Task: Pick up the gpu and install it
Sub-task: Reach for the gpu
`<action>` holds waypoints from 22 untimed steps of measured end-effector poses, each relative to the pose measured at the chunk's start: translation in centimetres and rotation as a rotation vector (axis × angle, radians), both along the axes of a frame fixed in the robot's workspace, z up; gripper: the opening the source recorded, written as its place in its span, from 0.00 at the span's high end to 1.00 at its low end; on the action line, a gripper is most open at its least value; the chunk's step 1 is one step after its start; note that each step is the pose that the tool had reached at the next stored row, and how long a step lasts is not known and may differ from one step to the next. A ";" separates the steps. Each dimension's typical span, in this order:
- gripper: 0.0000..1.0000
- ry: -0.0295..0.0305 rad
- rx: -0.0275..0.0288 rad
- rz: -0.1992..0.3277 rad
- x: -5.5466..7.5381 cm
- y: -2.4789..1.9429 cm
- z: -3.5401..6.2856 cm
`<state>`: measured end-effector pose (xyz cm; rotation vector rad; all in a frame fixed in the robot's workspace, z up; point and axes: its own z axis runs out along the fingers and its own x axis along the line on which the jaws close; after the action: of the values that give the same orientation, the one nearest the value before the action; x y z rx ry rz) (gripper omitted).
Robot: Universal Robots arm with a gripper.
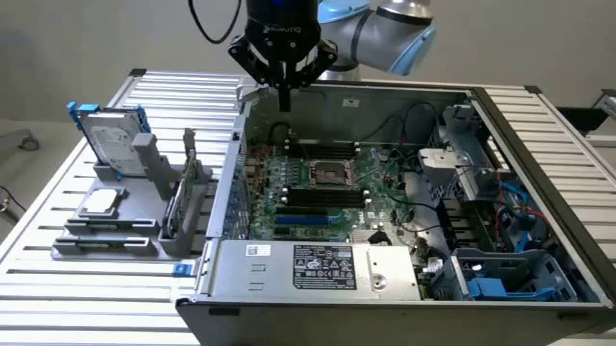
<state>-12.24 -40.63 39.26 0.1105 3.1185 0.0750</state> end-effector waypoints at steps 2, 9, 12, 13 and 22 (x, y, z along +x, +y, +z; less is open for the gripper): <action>0.89 0.0000 0.0000 0.000 0.0 0.00 0.00; 0.89 0.0000 0.0000 0.000 0.0 0.00 0.00; 0.89 0.0000 0.0000 0.000 0.0 0.00 0.00; 0.89 0.0000 0.0000 0.000 0.0 0.00 0.00; 0.89 0.0022 0.0002 0.000 -2.7 0.18 0.00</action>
<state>-14.90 -40.45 39.27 0.1105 3.1207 0.0753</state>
